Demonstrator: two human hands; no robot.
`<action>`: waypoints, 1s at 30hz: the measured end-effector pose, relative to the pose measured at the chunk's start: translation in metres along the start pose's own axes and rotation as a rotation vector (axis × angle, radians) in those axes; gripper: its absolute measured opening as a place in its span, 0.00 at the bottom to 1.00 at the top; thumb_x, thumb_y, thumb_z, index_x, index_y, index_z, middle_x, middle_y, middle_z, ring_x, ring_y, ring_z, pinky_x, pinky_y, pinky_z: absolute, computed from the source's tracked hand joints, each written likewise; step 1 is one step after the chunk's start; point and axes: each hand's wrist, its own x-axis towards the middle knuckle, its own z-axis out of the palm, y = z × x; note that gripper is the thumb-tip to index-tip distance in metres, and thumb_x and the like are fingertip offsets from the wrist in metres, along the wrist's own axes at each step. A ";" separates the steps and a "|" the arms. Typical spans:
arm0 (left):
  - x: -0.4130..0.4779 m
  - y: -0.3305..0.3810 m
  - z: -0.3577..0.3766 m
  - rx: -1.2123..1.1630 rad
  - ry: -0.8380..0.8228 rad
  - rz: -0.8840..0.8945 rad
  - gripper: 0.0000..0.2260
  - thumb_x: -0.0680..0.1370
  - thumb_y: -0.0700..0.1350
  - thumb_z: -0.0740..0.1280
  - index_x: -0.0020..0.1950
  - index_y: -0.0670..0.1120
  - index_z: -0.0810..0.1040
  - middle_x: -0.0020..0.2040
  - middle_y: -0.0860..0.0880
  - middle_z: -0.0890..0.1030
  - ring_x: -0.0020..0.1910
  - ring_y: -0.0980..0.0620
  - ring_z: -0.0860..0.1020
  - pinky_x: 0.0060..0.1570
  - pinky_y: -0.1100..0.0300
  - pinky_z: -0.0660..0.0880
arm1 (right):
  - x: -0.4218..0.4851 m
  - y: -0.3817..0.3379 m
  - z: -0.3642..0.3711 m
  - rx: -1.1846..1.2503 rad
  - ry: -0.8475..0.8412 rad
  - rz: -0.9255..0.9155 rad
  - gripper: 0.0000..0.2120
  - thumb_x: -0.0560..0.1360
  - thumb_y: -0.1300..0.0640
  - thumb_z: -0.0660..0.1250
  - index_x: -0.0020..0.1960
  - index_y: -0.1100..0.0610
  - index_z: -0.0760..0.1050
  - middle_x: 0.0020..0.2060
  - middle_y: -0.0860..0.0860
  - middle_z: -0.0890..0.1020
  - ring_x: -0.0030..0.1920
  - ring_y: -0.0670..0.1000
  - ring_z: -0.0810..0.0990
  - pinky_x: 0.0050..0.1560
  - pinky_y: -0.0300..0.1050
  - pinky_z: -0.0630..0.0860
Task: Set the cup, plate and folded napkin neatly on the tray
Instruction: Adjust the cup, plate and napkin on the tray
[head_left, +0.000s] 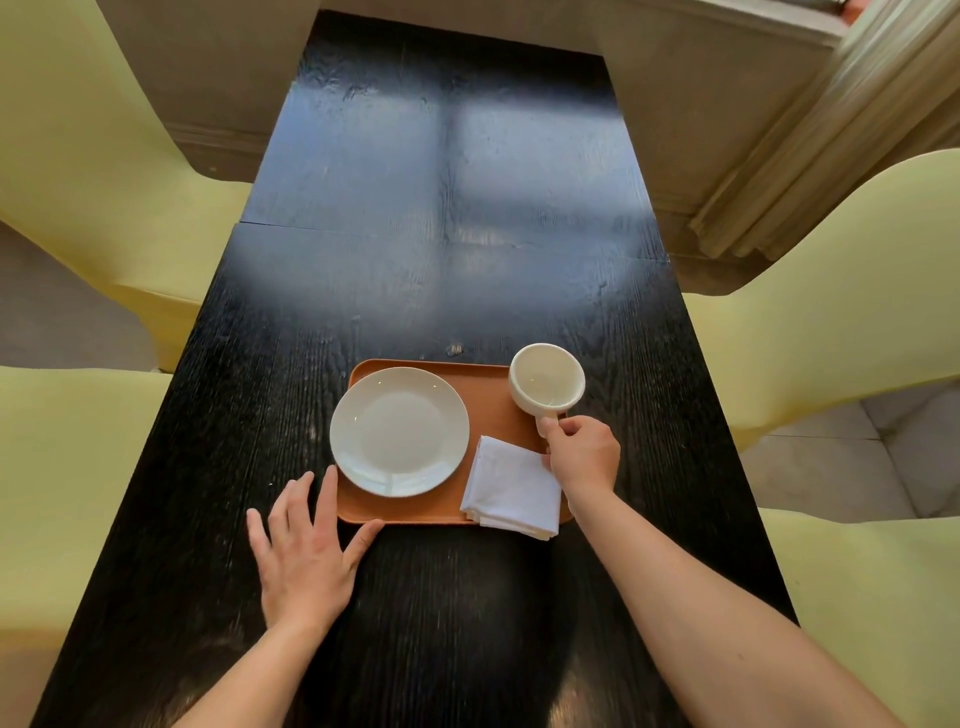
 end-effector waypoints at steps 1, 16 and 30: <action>0.000 0.000 0.000 0.000 0.001 -0.001 0.39 0.75 0.70 0.47 0.78 0.46 0.63 0.73 0.39 0.68 0.75 0.39 0.64 0.74 0.31 0.54 | 0.000 0.000 0.000 0.002 -0.001 0.001 0.11 0.79 0.47 0.71 0.41 0.51 0.80 0.38 0.48 0.83 0.43 0.50 0.84 0.50 0.52 0.83; 0.033 0.023 -0.050 -0.681 -0.058 -0.286 0.28 0.80 0.46 0.65 0.79 0.47 0.61 0.77 0.43 0.67 0.75 0.44 0.66 0.73 0.43 0.67 | -0.062 -0.037 0.021 -0.087 -0.326 -0.263 0.15 0.83 0.57 0.64 0.68 0.56 0.78 0.64 0.52 0.83 0.57 0.50 0.81 0.59 0.47 0.78; 0.066 0.043 -0.070 -0.797 -0.189 -0.250 0.17 0.78 0.41 0.61 0.65 0.53 0.75 0.57 0.53 0.79 0.56 0.52 0.75 0.52 0.53 0.73 | -0.048 -0.060 0.052 -0.187 -0.356 -0.168 0.11 0.83 0.62 0.60 0.53 0.58 0.81 0.48 0.55 0.84 0.48 0.54 0.81 0.48 0.47 0.79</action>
